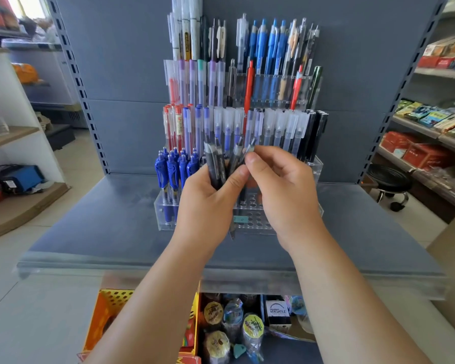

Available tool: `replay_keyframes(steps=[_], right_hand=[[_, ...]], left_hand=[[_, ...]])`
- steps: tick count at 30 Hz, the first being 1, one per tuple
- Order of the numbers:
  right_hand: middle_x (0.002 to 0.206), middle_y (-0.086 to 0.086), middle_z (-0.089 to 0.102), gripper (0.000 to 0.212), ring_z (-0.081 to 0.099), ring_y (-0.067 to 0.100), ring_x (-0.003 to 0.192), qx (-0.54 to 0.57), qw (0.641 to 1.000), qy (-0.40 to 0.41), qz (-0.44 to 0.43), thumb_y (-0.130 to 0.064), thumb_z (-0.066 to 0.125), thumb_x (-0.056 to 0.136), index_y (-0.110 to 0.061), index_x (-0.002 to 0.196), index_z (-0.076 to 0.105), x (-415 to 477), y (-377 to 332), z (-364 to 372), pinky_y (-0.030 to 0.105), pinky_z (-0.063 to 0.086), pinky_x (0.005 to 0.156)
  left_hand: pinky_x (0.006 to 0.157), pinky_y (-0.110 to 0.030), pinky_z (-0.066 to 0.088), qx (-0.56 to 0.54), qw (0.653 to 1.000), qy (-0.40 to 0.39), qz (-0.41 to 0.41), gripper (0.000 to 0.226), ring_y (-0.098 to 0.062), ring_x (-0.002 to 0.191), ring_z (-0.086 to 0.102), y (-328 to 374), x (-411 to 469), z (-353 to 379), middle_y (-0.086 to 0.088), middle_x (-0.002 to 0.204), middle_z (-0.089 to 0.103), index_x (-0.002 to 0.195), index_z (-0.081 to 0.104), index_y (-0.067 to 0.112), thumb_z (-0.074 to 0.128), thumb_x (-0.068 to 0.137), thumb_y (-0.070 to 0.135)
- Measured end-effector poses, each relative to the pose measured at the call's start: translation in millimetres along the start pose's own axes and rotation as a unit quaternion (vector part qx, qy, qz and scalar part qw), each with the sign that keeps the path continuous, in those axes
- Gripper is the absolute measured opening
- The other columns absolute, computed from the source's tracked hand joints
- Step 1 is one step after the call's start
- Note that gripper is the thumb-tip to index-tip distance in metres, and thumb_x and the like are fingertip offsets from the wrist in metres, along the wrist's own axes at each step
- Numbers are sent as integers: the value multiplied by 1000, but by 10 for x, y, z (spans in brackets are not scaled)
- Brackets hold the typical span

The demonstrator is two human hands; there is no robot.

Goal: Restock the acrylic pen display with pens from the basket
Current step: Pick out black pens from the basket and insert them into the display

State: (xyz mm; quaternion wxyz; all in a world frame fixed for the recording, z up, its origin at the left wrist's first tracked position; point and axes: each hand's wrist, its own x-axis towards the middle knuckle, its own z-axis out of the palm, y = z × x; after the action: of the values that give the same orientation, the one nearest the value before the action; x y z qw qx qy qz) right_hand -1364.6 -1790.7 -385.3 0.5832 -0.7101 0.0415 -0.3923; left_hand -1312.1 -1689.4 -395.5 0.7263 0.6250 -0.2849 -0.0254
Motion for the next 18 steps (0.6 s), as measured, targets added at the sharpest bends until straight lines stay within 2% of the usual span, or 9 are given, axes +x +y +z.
replay_keyframes(steps=[3,6,8,12,14,16,18], right_hand=[[76,-11,69,15,64,5,73,-8,1000,8,-11,-17,62,96,-27,86,69,13,23,1,18,51,67],[82,-13,70,11,66,1,78,-47,998,13,-32,-20,58,99,-24,95,67,23,48,25,17,52,72],[82,-17,67,10,62,-2,75,-71,997,20,-39,-23,56,101,-25,98,66,35,69,33,16,48,70],[74,-19,61,12,58,-1,69,-76,995,53,-29,-25,54,101,-22,102,66,56,101,18,32,53,69],[77,-17,61,15,56,0,67,-99,993,59,-38,-25,55,101,-17,107,67,76,132,-3,27,48,68],[82,-16,63,17,57,0,70,-131,988,62,-46,-26,57,100,-17,110,67,89,163,-22,20,44,68],[86,-18,64,17,61,-2,77,-158,984,65,-52,-26,59,99,-19,112,67,90,178,-30,13,45,70]], left_hand=[[59,-24,52,57,998,11,11,17,-4,65,61,-38,46,-34,3,70,71,88,74,27,66,88,42],[58,-24,51,75,997,22,17,13,-5,61,59,-50,80,-59,-1,69,71,84,73,31,65,91,39],[59,-29,52,70,997,20,13,15,-8,62,59,-58,85,-55,-7,72,71,83,73,31,64,93,37],[64,-37,55,69,996,58,3,20,-13,62,64,-54,90,-30,0,65,70,77,73,24,66,93,34],[62,-35,54,64,996,67,0,24,-15,60,64,-47,98,-19,3,61,68,75,71,20,66,93,35],[50,-29,44,66,996,64,-4,30,-12,49,51,-52,102,-12,5,54,59,71,66,18,64,93,37],[47,-27,36,63,996,57,-7,35,-12,47,42,-80,98,-4,1,53,51,73,64,11,62,94,40]])
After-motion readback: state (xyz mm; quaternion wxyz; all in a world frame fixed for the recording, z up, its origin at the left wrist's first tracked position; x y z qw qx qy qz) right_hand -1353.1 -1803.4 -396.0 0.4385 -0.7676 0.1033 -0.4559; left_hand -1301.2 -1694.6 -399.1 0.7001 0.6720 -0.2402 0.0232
